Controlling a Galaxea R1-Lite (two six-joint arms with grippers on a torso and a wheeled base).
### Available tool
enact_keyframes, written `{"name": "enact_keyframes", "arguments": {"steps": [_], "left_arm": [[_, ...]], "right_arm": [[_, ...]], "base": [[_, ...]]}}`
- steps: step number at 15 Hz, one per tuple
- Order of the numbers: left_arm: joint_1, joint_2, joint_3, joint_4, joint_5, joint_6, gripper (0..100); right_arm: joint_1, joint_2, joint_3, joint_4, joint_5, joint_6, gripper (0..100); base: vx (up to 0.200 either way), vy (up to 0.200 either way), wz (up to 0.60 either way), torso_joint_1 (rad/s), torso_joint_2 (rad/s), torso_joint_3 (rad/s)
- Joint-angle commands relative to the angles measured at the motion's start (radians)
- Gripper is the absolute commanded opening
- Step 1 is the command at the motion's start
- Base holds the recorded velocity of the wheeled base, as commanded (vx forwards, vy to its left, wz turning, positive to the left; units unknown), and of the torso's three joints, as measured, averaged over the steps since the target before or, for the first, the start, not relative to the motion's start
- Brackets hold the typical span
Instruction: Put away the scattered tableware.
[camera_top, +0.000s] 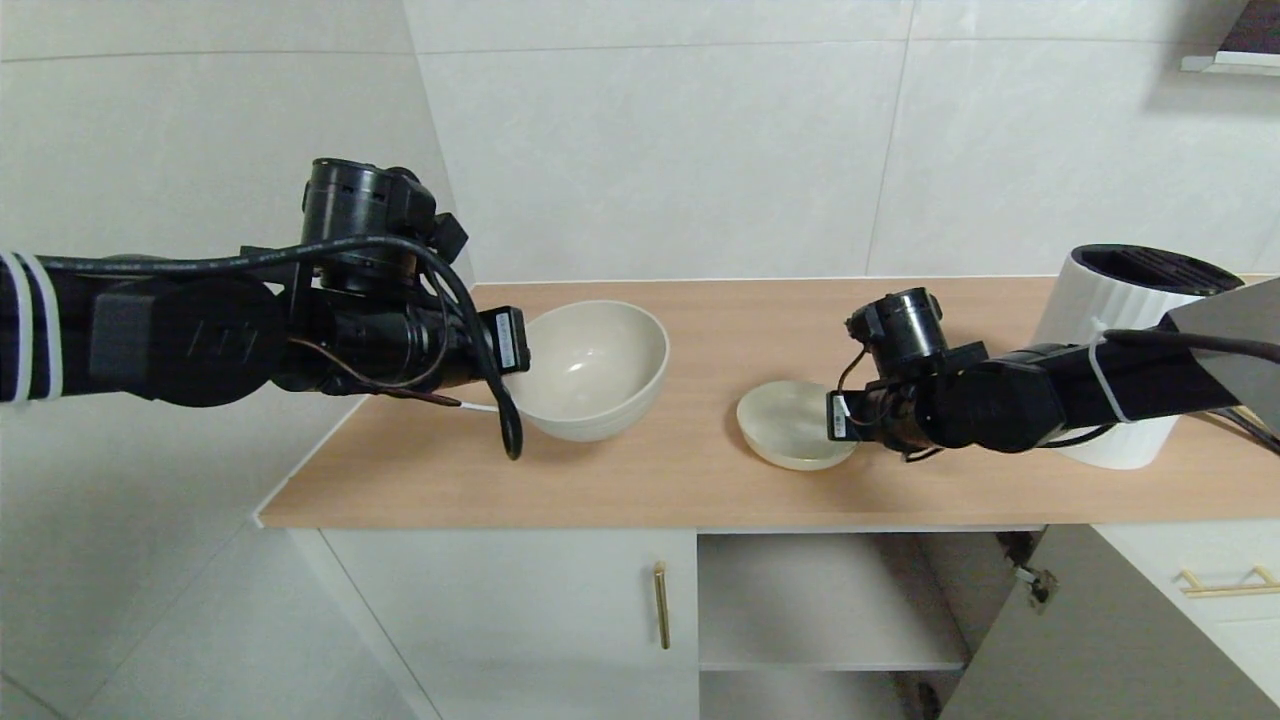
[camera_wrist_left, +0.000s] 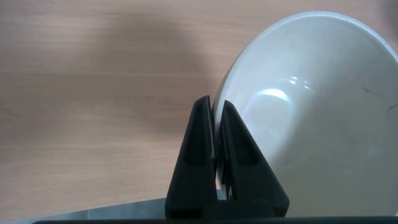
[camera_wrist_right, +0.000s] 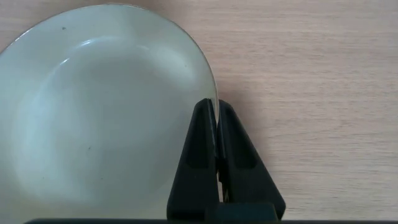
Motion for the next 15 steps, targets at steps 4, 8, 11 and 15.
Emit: {"name": "enact_keyframes", "arguments": {"steps": [4, 8, 11, 15], "left_arm": [[-0.006, -0.1, 0.092, 0.003, 0.002, 0.004, 0], [-0.043, -0.213, 0.214, 0.005, 0.003, 0.003, 0], [-0.085, -0.304, 0.285, 0.005, 0.003, 0.001, 0], [-0.109, -0.356, 0.365, 0.005, 0.003, -0.005, 0]], "right_arm": [[0.033, -0.185, 0.111, 0.002, -0.002, 0.001, 0], [0.107, -0.329, 0.196, 0.002, -0.008, 0.041, 0], [0.154, -0.447, 0.355, 0.0, -0.01, 0.082, 0], [0.162, -0.522, 0.464, -0.001, -0.008, 0.141, 0]], "base": [[0.0, 0.0, 0.0, 0.0, 0.0, 0.0], [0.0, 0.0, 0.0, 0.0, 0.0, 0.0], [0.0, 0.0, 0.0, 0.0, 0.0, 0.0], [0.0, 0.0, 0.0, 0.0, 0.0, 0.0]]}}
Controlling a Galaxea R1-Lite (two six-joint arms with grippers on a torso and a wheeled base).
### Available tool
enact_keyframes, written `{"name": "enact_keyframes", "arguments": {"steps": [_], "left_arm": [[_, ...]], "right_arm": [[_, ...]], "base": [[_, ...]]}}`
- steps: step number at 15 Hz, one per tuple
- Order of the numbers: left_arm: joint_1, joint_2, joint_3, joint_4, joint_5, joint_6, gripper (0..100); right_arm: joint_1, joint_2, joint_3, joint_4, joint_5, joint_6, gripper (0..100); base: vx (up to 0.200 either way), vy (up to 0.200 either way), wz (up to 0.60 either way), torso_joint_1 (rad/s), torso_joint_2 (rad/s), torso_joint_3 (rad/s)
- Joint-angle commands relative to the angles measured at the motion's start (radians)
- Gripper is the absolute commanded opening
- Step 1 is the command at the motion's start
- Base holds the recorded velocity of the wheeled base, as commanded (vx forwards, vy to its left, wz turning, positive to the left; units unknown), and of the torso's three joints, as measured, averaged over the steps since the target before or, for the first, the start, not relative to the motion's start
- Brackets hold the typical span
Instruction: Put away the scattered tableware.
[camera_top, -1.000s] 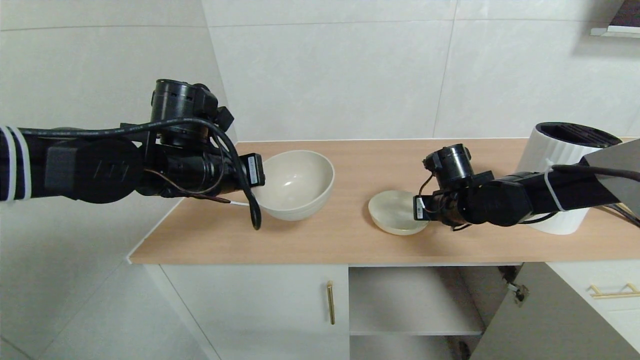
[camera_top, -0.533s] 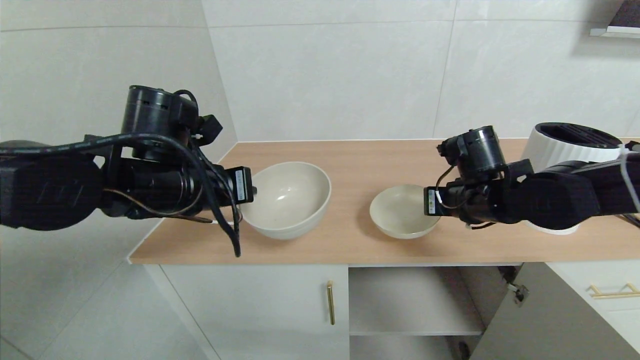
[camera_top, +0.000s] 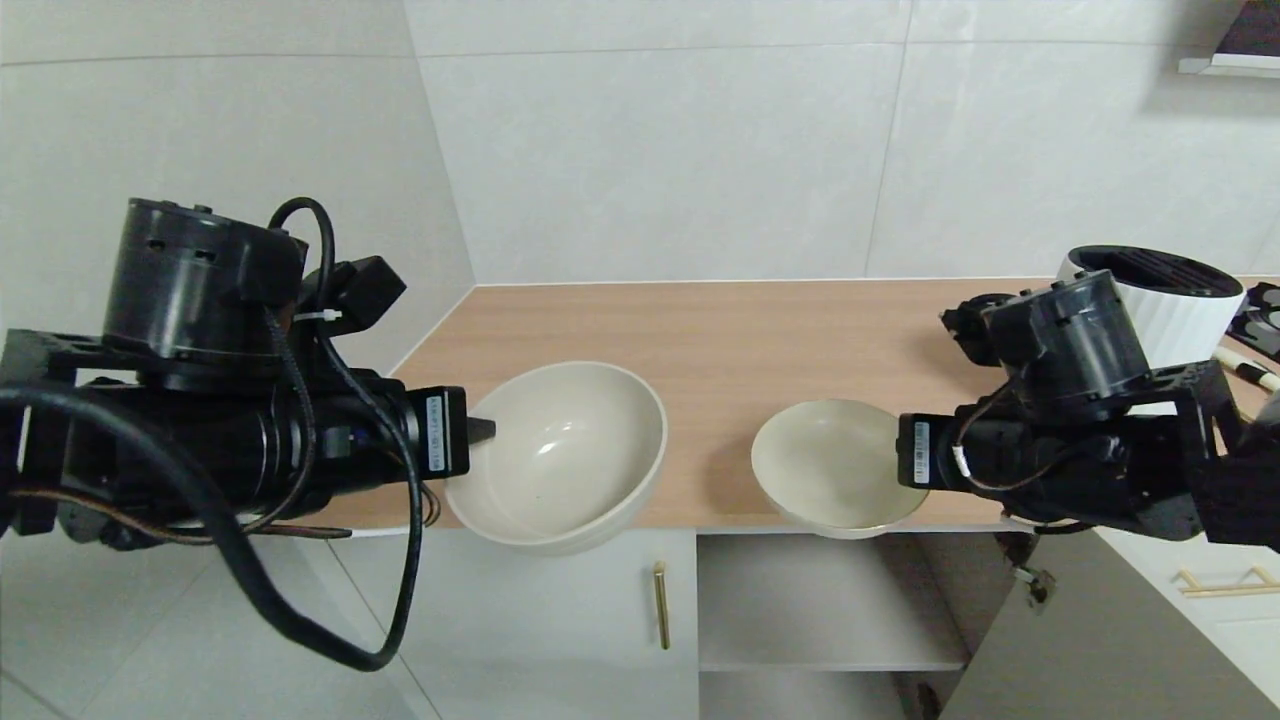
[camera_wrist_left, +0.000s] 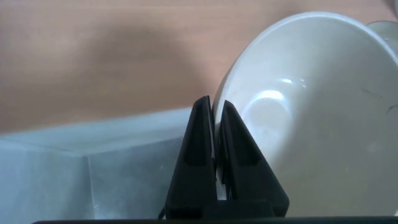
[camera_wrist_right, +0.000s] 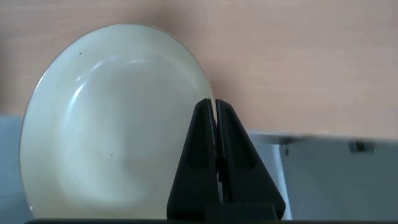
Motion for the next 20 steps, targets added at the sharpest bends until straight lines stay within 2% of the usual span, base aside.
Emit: {"name": "enact_keyframes", "arguments": {"steps": [1, 3, 10, 16, 20], "left_arm": [[-0.006, -0.035, 0.02, 0.001, 0.001, -0.016, 0], [-0.007, -0.02, 0.022, 0.001, -0.001, -0.017, 0], [-0.009, 0.002, 0.022, -0.001, 0.001, -0.017, 0], [-0.009, 0.008, 0.022, -0.001, 0.001, -0.017, 0], [-0.009, 0.017, 0.022, -0.001, 0.001, -0.017, 0]], "right_arm": [[0.025, -0.069, 0.062, -0.001, 0.001, 0.017, 0], [0.031, -0.08, 0.08, -0.001, -0.001, 0.032, 0], [0.031, -0.08, 0.1, -0.001, -0.001, 0.031, 0], [0.031, -0.046, 0.096, -0.02, -0.041, 0.034, 0], [0.037, -0.044, 0.096, -0.021, -0.044, 0.034, 0]], "base": [[0.0, 0.0, 0.0, 0.0, 0.0, 0.0], [0.0, 0.0, 0.0, 0.0, 0.0, 0.0], [-0.2, 0.0, 0.0, 0.002, 0.0, 0.004], [0.0, 0.0, 0.0, 0.0, 0.0, 0.0], [0.0, 0.0, 0.0, -0.141, 0.37, 0.221]]}}
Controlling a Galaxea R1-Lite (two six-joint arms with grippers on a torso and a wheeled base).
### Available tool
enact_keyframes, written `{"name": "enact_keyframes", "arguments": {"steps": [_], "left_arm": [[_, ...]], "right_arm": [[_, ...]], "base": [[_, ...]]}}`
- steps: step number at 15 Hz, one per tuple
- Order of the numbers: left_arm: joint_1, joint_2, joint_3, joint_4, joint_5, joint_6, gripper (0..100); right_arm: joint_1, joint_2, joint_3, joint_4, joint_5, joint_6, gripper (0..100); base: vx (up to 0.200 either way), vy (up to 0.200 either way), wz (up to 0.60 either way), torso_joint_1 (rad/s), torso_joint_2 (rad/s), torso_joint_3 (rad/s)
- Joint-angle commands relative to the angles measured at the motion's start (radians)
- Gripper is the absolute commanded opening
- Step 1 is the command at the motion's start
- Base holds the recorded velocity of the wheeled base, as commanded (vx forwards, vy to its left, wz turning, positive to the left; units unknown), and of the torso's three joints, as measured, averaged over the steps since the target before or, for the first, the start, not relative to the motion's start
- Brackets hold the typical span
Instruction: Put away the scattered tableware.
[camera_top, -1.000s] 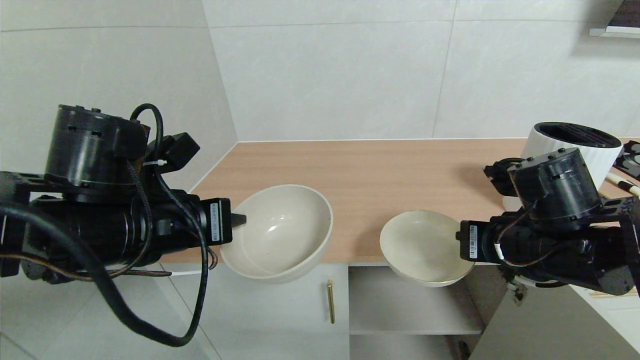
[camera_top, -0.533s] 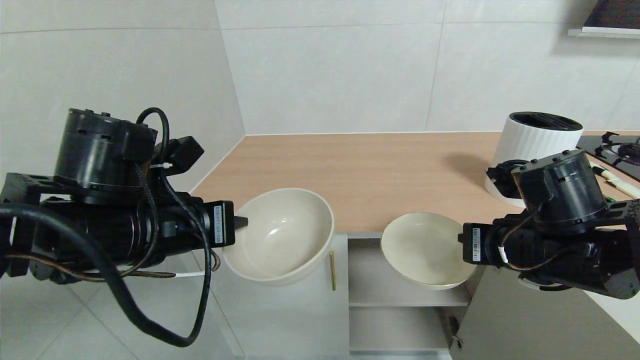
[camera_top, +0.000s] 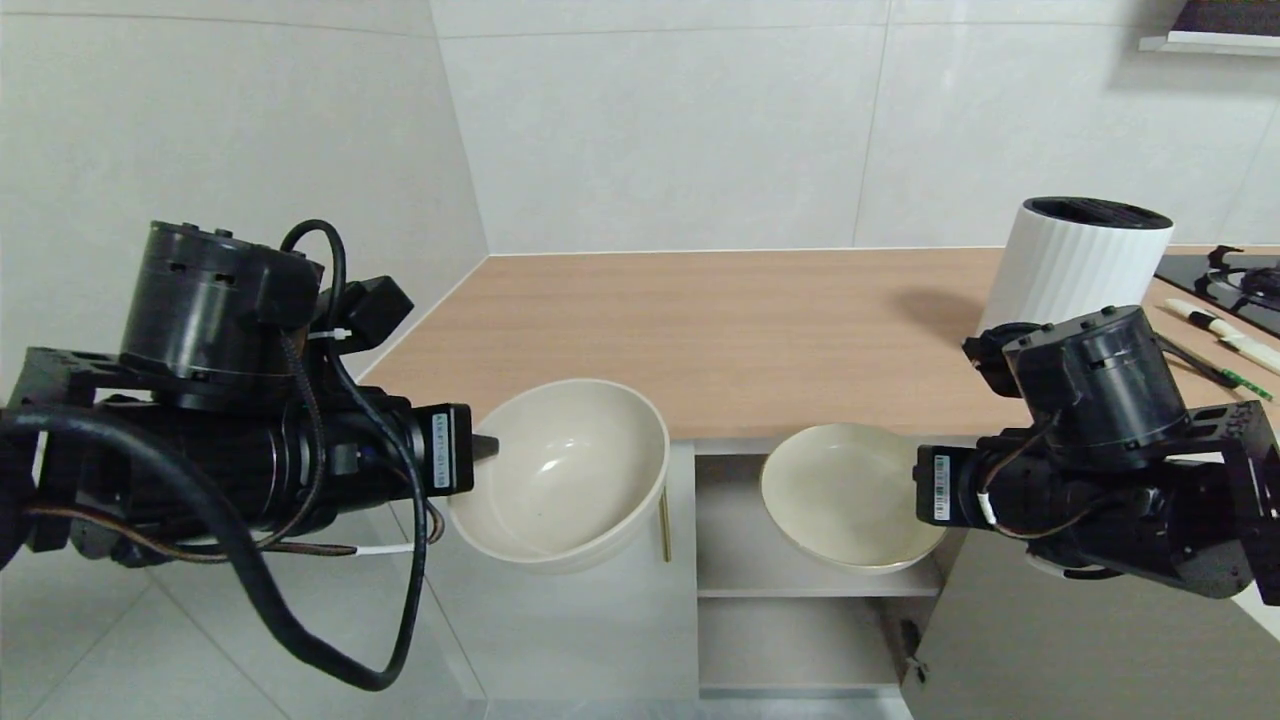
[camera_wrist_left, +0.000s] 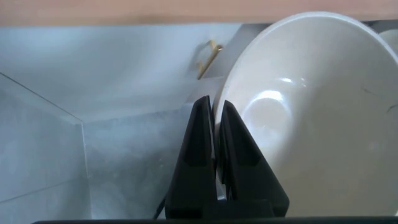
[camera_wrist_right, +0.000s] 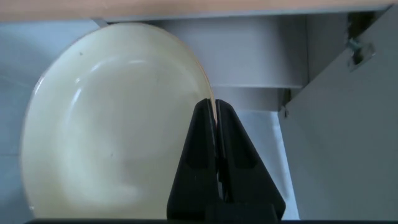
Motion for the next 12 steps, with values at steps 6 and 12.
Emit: {"name": "enact_keyframes", "arguments": {"steps": [6, 12], "left_arm": [[0.0, 0.021, 0.0, 0.0, 0.0, -0.001, 0], [0.0, 0.029, 0.0, 0.0, 0.0, -0.001, 0]], "right_arm": [[0.004, 0.025, 0.002, 0.0, -0.006, 0.0, 0], [0.019, 0.051, 0.002, 0.0, -0.03, 0.0, 0]], "base": [[0.0, 0.0, 0.0, -0.171, 0.48, 0.316], [0.0, 0.0, 0.0, -0.125, 0.46, 0.328]]}}
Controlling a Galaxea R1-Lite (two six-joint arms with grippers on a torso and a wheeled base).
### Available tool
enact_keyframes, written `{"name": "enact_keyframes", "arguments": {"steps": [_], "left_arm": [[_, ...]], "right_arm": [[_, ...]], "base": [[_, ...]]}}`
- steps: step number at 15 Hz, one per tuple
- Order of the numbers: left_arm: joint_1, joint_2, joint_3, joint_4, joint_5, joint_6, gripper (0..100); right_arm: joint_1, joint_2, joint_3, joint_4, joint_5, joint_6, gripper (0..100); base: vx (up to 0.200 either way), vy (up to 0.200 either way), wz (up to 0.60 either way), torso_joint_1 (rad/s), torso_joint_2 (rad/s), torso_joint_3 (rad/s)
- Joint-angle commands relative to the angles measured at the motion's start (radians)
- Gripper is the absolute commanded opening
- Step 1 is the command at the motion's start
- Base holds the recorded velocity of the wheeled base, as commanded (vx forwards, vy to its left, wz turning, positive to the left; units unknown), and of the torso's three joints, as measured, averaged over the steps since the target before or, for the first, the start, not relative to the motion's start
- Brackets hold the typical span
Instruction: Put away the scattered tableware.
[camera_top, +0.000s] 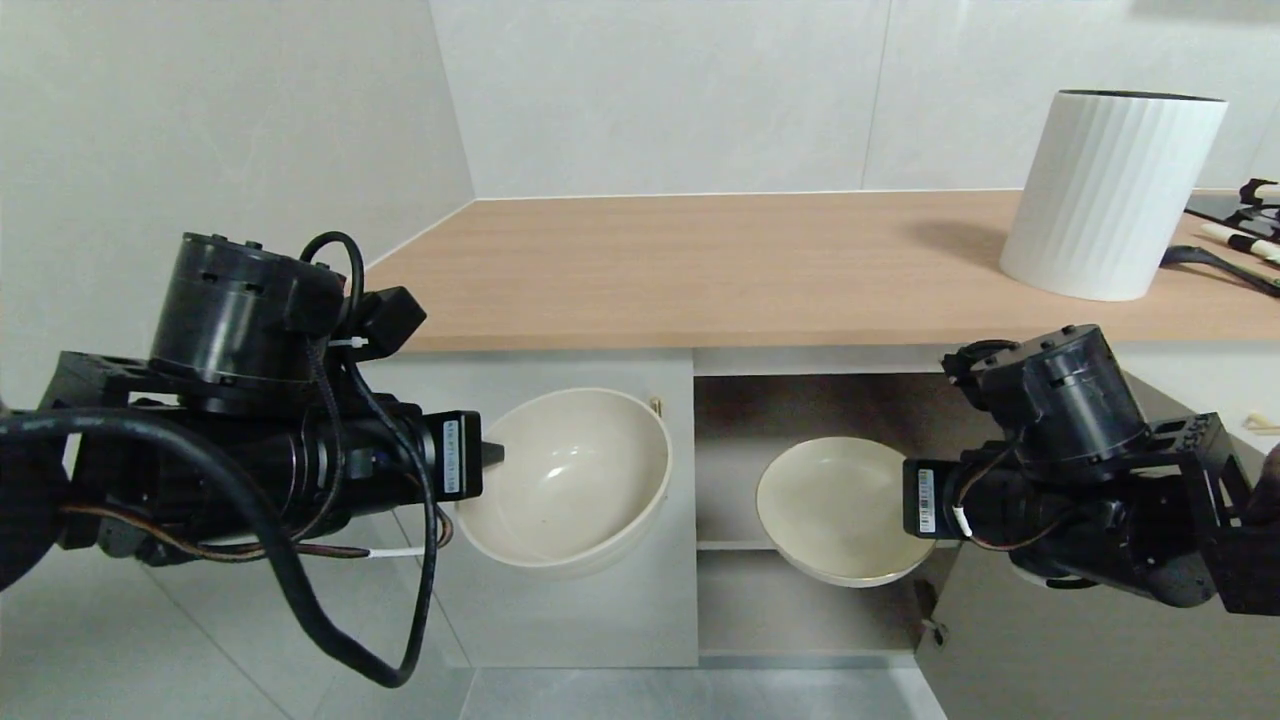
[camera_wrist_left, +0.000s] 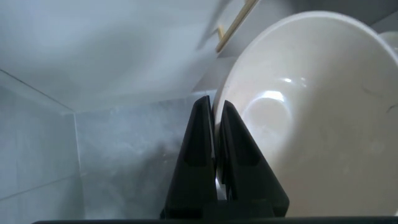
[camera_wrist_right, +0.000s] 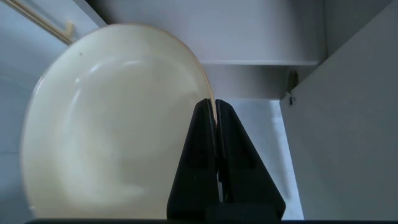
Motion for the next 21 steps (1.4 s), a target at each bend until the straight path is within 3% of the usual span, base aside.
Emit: {"name": "enact_keyframes", "arguments": {"steps": [1, 6, 11, 16, 21], "left_arm": [[0.0, 0.003, -0.001, 0.0, 0.0, -0.001, 0], [0.0, 0.005, -0.001, 0.0, 0.0, -0.001, 0], [0.0, 0.008, -0.001, 0.0, 0.0, -0.001, 0], [0.0, 0.008, 0.001, 0.0, 0.0, -0.001, 0], [0.0, 0.006, -0.001, -0.001, 0.0, -0.001, 0]], "right_arm": [[0.002, 0.013, 0.0, -0.001, -0.001, 0.0, 0], [0.011, 0.027, 0.002, -0.001, -0.001, 0.003, 0], [0.019, 0.036, 0.029, 0.002, 0.0, -0.011, 0], [-0.064, 0.318, -0.017, -0.01, 0.02, -0.002, 0], [-0.148, 0.555, -0.102, -0.294, 0.034, -0.019, 0]], "base": [[0.0, 0.0, 0.0, -0.085, 0.46, 0.364], [0.0, 0.0, 0.0, -0.047, 0.39, 0.332], [0.0, 0.0, 0.0, -0.003, 0.04, 0.033], [0.0, 0.0, 0.0, 0.0, 0.0, 0.0], [0.0, 0.0, 0.0, 0.0, 0.0, 0.0]]}}
